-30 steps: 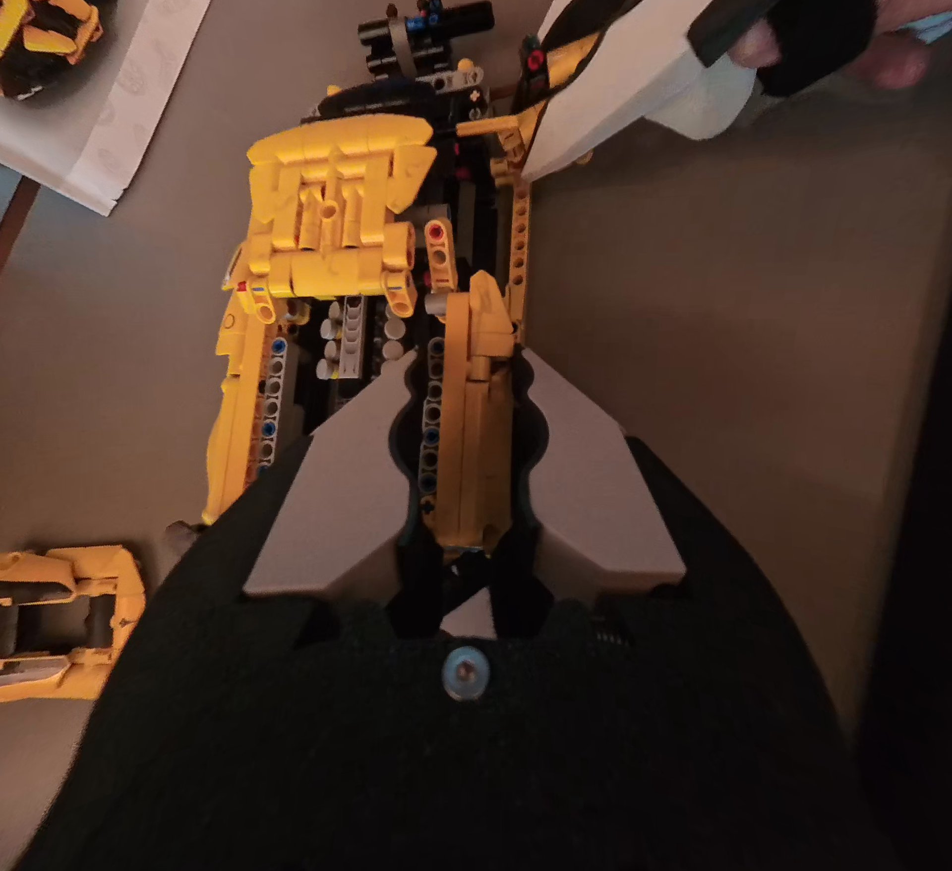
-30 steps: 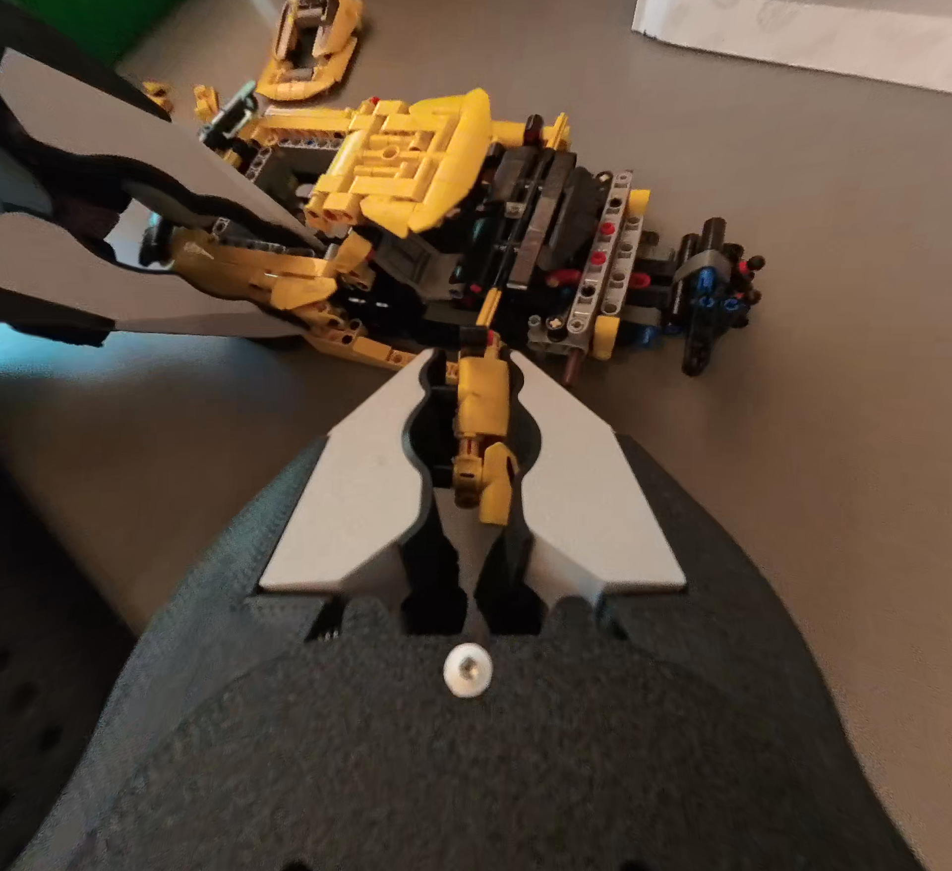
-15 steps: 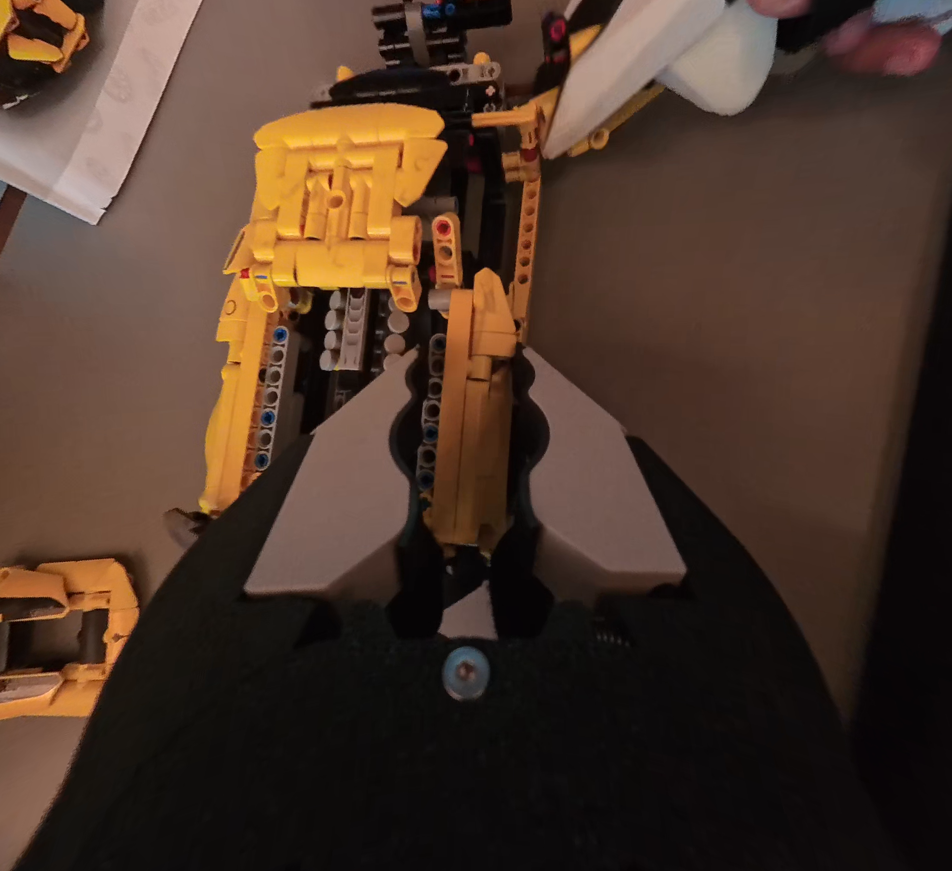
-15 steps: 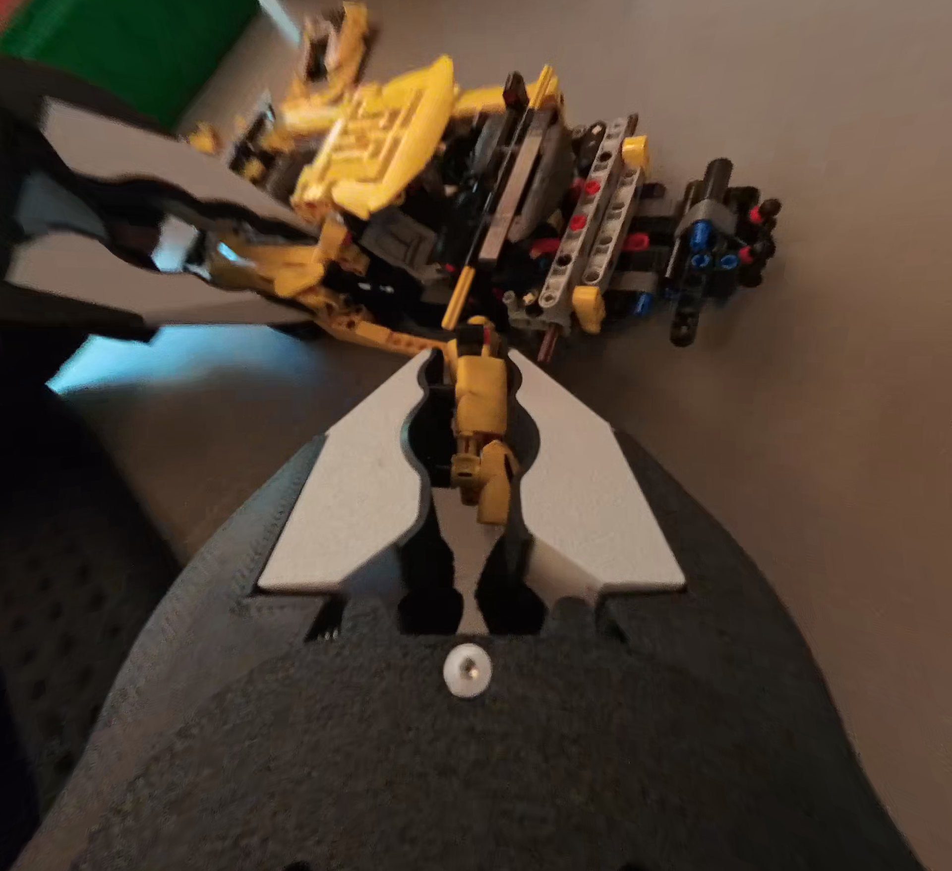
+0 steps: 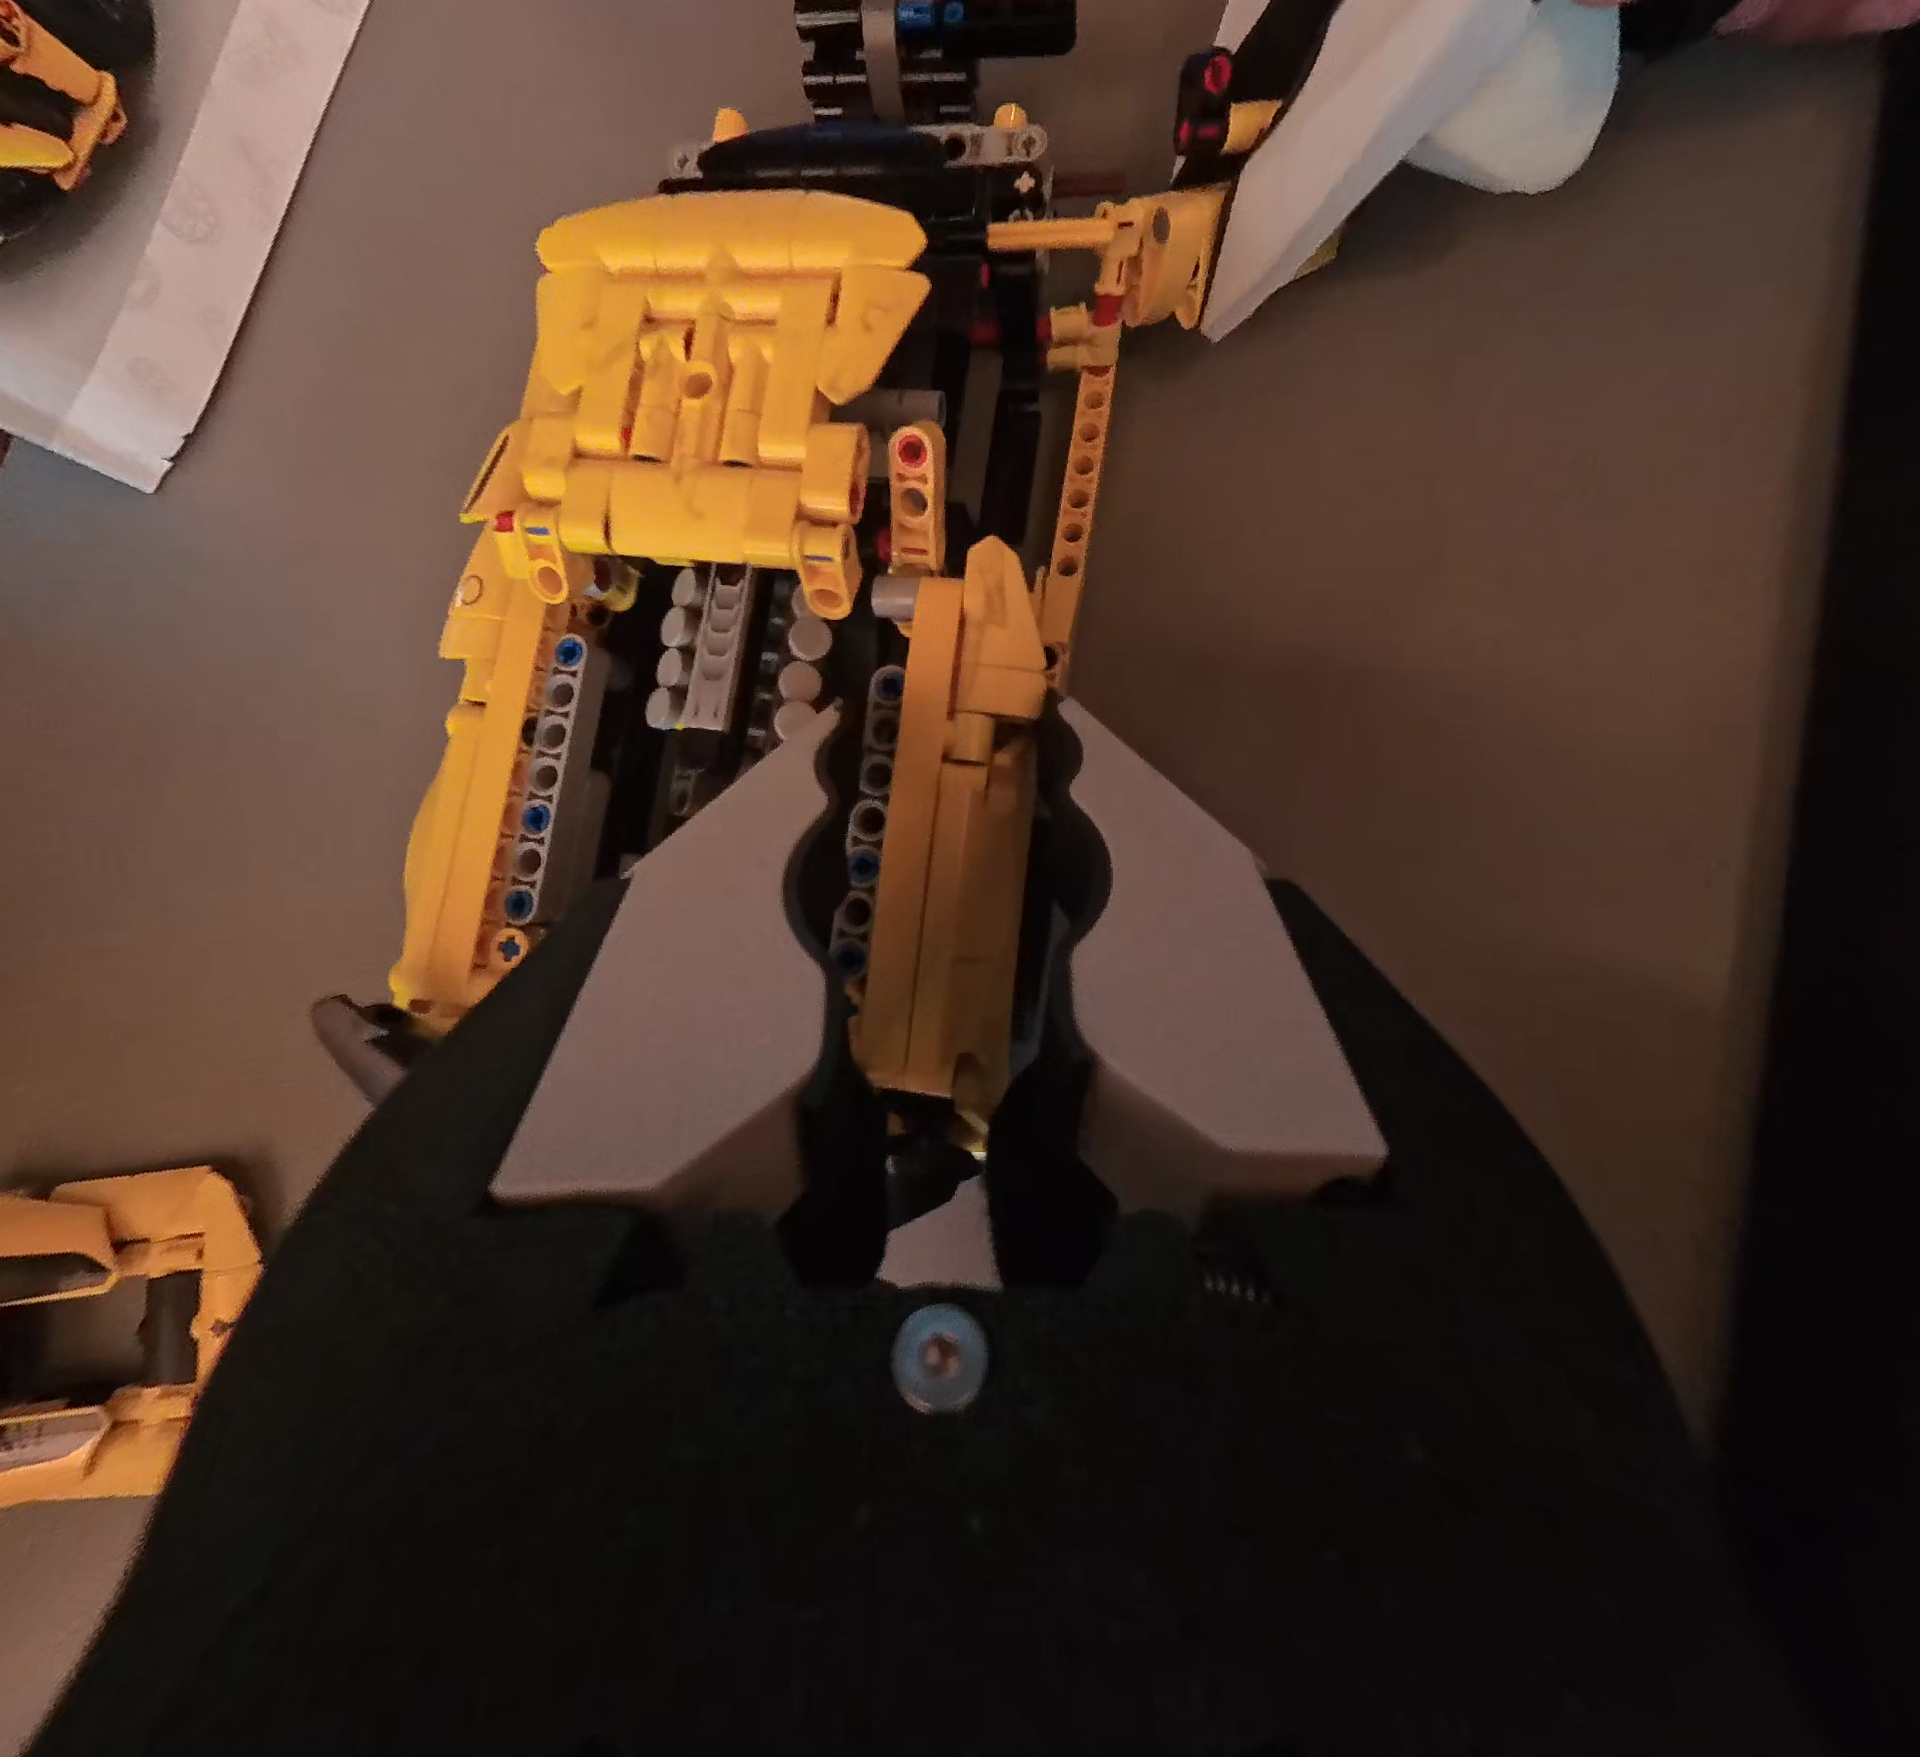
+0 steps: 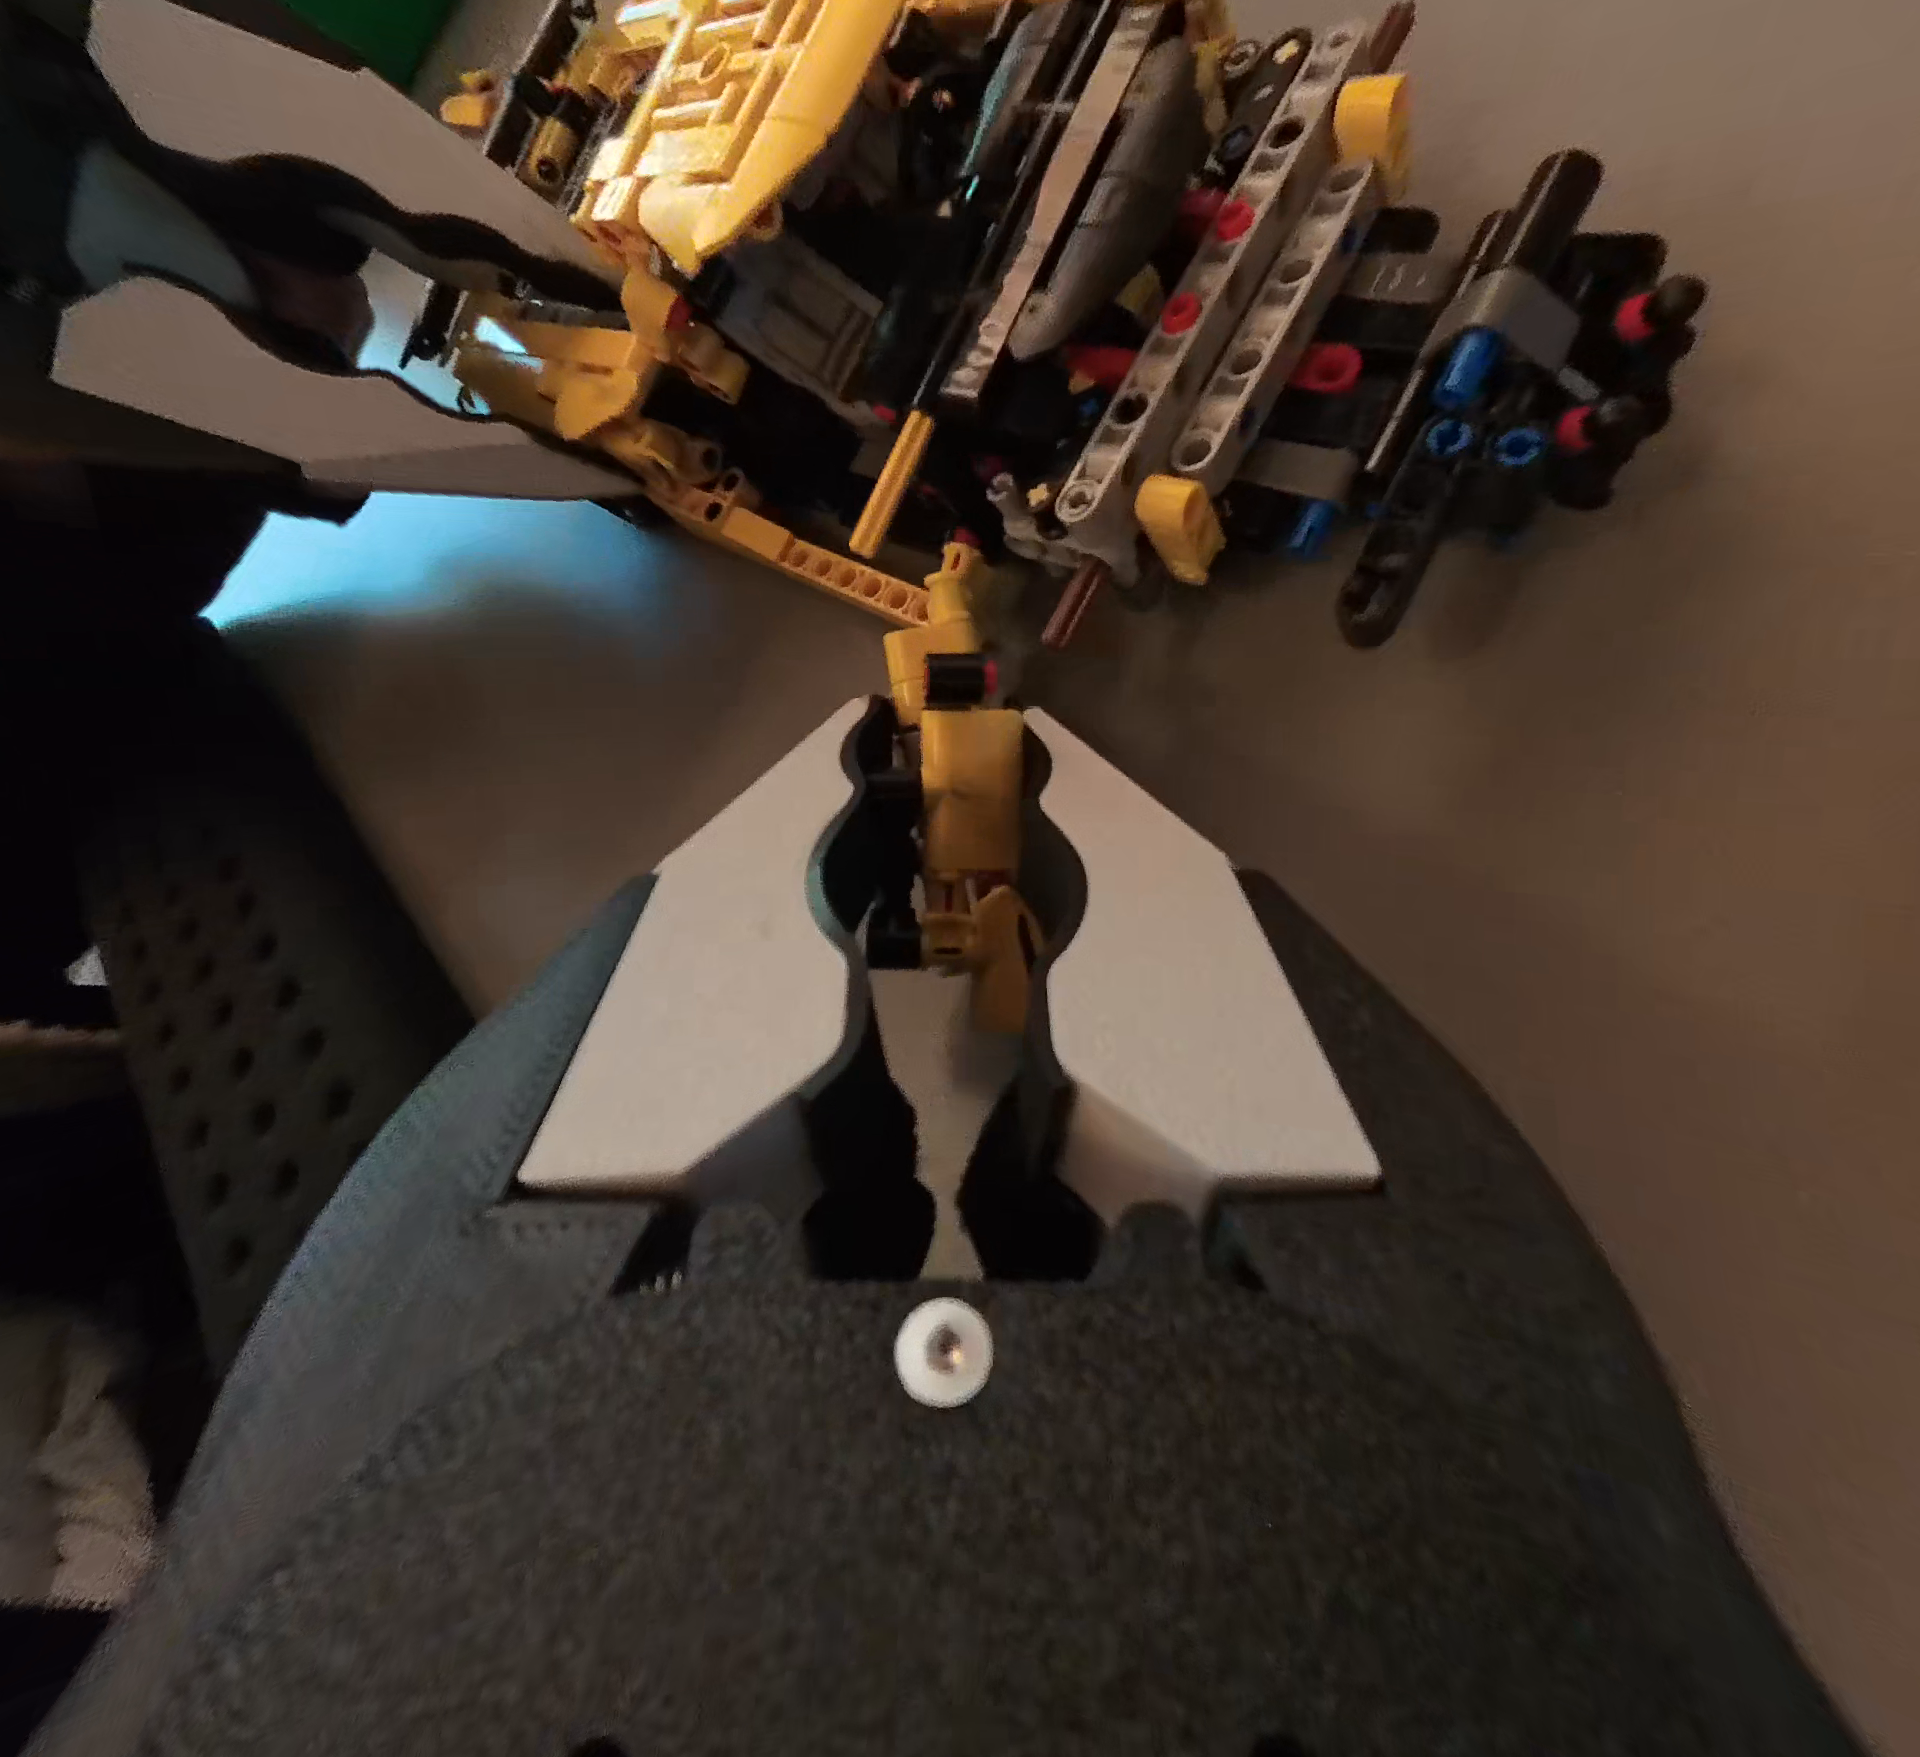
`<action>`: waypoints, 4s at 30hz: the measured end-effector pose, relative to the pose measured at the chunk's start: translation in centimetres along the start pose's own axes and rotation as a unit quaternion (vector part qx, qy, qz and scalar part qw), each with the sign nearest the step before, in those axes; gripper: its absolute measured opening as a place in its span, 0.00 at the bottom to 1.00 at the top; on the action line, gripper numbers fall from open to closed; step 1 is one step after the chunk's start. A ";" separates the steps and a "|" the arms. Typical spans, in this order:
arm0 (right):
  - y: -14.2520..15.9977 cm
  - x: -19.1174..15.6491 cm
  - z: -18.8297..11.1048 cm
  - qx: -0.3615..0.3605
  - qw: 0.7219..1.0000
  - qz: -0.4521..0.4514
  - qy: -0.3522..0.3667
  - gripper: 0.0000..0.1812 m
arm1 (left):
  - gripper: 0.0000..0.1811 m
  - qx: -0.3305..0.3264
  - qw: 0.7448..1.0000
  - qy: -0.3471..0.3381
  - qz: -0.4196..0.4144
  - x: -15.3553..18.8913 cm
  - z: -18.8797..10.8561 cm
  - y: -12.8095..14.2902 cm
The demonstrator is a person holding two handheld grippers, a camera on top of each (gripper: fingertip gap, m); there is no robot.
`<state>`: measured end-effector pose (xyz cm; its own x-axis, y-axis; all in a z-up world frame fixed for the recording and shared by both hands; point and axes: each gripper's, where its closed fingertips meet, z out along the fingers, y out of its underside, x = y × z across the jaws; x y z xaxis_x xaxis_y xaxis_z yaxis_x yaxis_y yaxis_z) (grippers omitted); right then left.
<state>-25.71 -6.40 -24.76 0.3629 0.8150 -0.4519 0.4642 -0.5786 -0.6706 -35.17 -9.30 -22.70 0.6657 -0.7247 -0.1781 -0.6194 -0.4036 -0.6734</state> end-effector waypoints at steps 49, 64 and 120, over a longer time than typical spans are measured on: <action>-2.7 0.6 1.1 -0.168 0.931 -0.238 0.220 0.04 | 0.24 0.015 0.997 -0.075 0.006 -1.0 -0.2 -1.0; -2.3 -0.7 1.4 -0.126 0.973 -0.168 0.091 0.03 | 0.12 0.062 0.985 -0.135 -0.084 3.0 3.9 -5.2; -2.4 -1.9 1.1 -0.131 0.984 -0.120 0.032 0.03 | 0.10 -0.098 0.892 -0.317 0.307 2.9 4.9 -3.4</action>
<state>-28.42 -6.52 -22.95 0.2633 0.9301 -0.2561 0.7322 -0.3655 -0.5748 -29.05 -7.28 -24.47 0.2396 -0.4072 -0.8813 -0.9675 -0.1751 -0.1822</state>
